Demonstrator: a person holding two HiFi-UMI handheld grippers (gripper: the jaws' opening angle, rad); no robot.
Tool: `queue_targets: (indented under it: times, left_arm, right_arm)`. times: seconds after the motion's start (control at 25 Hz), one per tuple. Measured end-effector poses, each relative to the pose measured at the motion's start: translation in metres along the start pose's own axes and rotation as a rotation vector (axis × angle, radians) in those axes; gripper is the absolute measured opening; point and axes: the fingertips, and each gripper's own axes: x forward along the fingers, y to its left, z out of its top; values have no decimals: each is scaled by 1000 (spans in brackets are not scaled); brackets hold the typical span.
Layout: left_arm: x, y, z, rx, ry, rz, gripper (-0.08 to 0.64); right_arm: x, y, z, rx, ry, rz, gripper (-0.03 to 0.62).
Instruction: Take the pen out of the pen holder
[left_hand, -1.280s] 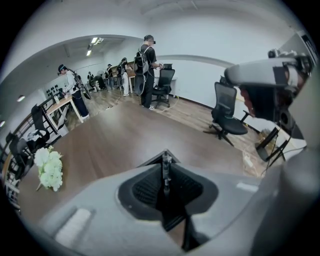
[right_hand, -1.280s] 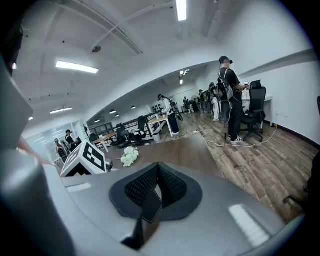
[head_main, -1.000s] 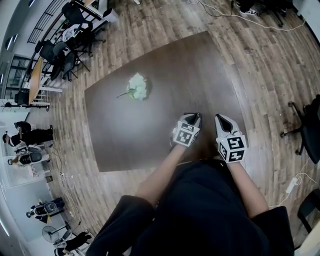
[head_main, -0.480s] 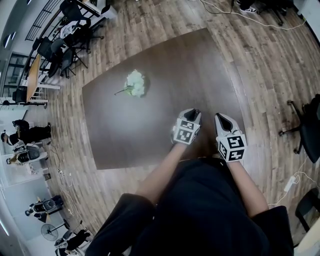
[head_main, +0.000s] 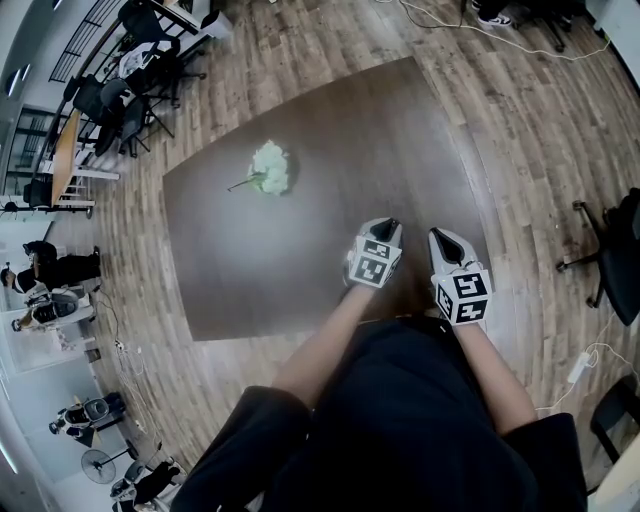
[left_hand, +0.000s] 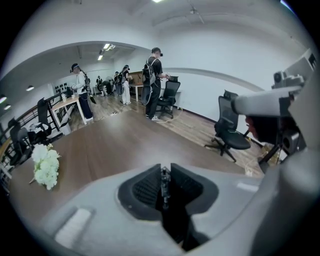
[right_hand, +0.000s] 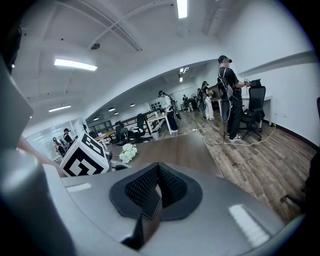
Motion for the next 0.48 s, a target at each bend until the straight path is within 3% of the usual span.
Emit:
queue_targets:
  times: [0.48]
  left_arm:
    - [-17, -4, -9, 29, -6, -12, 63]
  right_arm:
    - [-2, 6, -2, -6, -4, -9, 2]
